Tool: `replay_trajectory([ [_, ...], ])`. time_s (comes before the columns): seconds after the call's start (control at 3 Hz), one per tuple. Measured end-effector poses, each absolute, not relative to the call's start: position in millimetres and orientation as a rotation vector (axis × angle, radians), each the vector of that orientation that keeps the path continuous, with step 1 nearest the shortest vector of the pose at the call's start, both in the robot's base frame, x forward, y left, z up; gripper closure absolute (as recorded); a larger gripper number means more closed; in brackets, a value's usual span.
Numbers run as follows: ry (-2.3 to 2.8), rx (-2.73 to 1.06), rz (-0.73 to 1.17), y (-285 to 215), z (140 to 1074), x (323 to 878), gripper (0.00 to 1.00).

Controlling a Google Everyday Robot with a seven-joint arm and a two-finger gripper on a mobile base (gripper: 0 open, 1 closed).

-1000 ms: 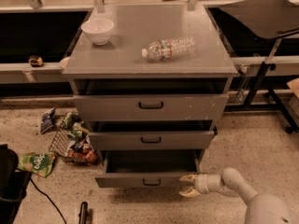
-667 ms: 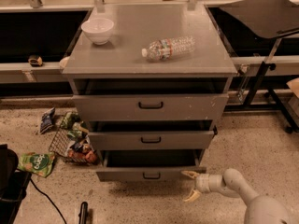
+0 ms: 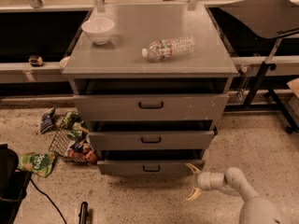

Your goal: Close bottom drawer

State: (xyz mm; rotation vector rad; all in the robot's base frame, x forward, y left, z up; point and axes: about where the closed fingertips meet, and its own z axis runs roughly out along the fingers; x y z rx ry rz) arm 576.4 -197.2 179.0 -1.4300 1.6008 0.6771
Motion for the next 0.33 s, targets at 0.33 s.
replay_trajectory([
  [0.33, 1.583, -1.394, 0.708, -206.0, 183.1, 586.4, 0.0],
])
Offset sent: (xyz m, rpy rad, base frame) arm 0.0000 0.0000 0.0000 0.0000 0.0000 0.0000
